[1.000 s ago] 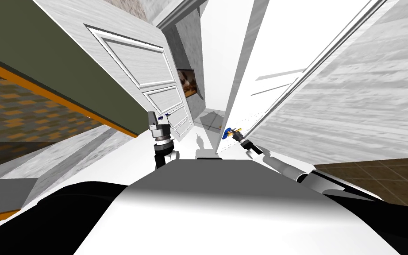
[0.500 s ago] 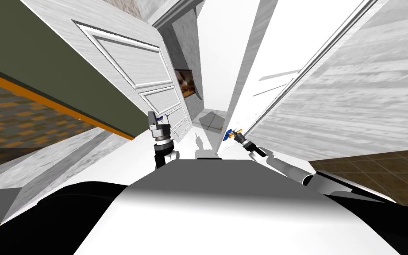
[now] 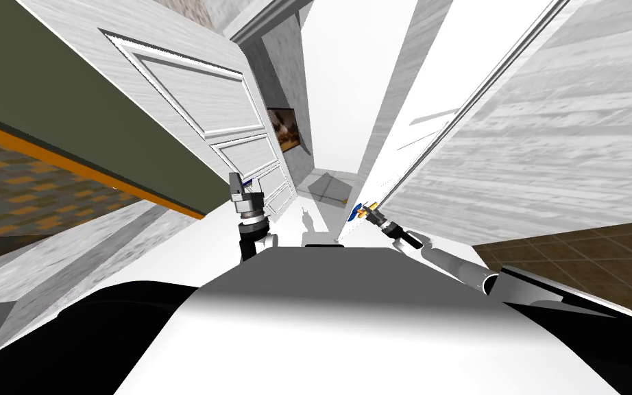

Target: Pull the door open

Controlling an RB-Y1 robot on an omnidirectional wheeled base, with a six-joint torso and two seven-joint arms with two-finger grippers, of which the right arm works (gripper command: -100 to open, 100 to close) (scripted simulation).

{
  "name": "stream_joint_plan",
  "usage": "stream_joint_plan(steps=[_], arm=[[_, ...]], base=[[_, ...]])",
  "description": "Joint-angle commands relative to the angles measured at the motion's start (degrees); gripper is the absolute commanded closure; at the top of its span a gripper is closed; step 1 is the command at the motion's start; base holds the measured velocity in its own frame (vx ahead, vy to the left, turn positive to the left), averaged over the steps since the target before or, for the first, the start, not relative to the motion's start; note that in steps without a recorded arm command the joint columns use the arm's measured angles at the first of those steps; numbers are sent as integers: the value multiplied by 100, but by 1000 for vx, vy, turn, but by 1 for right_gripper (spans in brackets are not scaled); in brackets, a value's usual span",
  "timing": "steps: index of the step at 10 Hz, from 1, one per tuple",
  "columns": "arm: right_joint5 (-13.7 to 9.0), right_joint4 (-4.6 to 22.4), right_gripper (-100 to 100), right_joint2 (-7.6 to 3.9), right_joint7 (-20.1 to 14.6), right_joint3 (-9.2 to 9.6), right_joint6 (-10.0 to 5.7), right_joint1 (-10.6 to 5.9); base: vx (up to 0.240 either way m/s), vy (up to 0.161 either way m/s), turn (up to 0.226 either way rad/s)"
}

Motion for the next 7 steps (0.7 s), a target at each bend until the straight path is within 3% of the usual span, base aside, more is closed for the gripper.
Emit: stream_joint_plan(steps=[1,2,3,7], arm=[[35,46,100,-157,-75,125,-286,67],[61,94,100,-241,-134,209,-431,89],[61,94,100,-241,-134,209,-478,89],[150,254,100,-515,-328,484,-1074,161]], base=[[-8,-39,-40],[-8,-57,-25],[-6,-41,-13],[-30,-43,32]])
